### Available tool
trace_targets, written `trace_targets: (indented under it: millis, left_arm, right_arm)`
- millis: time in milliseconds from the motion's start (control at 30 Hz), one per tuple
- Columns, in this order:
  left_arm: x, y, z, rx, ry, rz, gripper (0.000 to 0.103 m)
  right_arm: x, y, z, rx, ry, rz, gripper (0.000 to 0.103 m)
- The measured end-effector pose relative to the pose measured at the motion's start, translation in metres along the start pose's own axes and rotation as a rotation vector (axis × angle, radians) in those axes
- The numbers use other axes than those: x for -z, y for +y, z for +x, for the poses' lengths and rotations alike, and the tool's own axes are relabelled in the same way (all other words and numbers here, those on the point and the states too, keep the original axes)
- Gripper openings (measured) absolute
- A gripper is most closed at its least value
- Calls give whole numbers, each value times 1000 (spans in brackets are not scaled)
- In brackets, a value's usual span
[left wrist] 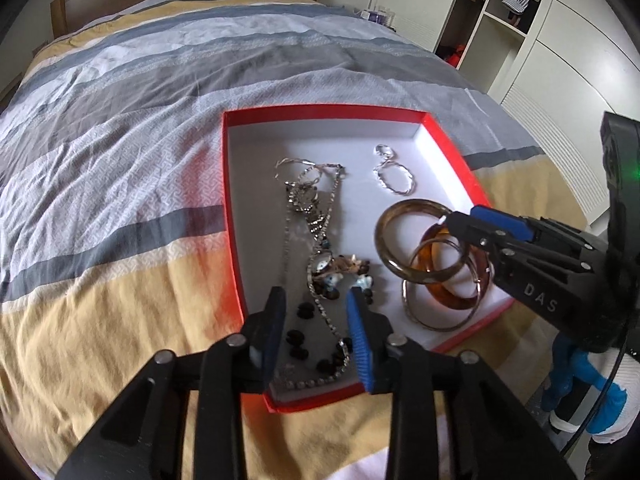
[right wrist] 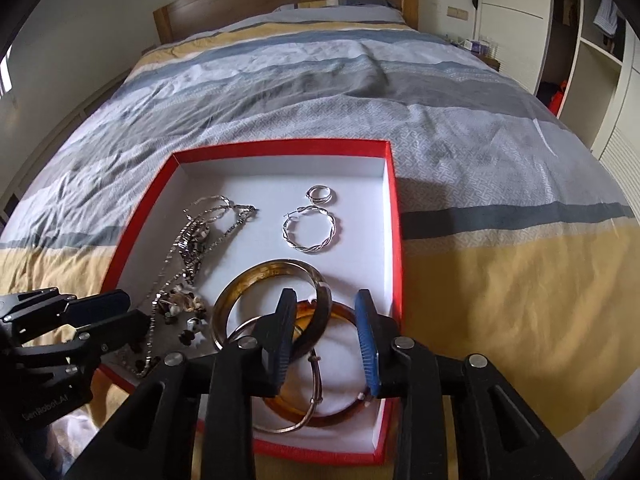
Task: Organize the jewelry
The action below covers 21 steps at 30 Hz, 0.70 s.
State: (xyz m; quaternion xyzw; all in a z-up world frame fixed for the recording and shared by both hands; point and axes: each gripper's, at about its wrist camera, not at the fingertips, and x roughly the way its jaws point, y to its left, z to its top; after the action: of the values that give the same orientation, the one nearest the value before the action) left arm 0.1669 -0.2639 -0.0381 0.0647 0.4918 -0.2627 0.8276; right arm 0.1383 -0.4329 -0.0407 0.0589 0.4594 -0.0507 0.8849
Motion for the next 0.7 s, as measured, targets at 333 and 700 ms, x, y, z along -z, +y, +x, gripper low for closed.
trace_targets:
  millis: [333,700]
  left_arm:
    - [11,3,-55,-30,-73,-36,32]
    - [61,25,-143,-186,-187,-97,45]
  right_arm:
    - [12,12,-53,-5,-53,34,45]
    - [45,78,-119,-43,-110,-10,66]
